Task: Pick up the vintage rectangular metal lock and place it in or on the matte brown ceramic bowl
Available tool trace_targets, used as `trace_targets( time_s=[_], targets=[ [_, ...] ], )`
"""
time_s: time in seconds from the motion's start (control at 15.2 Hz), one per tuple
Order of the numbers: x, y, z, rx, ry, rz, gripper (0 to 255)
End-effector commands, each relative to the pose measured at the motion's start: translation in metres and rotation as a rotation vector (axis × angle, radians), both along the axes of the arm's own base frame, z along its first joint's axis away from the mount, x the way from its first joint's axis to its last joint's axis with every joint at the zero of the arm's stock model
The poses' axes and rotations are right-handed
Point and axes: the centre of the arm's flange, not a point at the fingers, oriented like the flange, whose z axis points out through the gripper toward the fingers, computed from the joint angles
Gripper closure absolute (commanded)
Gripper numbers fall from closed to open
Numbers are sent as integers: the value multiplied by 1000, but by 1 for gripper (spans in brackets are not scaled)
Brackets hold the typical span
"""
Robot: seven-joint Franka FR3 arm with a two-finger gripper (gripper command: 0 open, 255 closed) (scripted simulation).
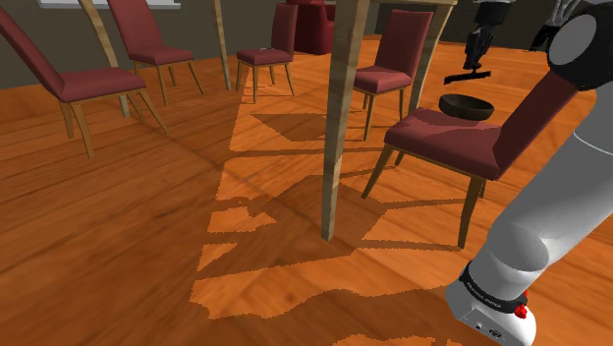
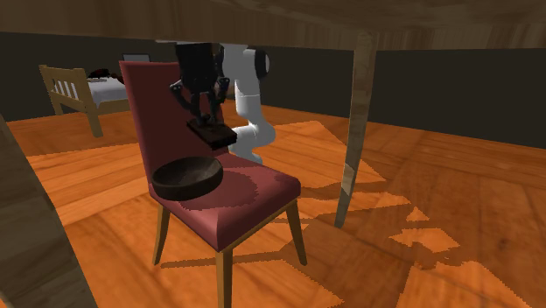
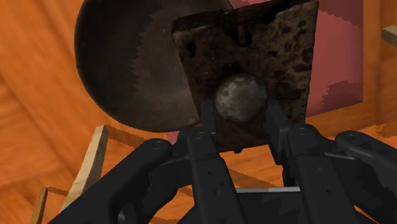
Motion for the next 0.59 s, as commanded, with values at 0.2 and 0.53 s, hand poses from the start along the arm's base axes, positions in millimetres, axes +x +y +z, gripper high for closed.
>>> trace_targets(
  time_s=[0.2,0.53],
  targets=[
    [-31,-67,12,-2,0,3,255],
    [-31,-67,-14,-2,0,3,255]
  ],
)
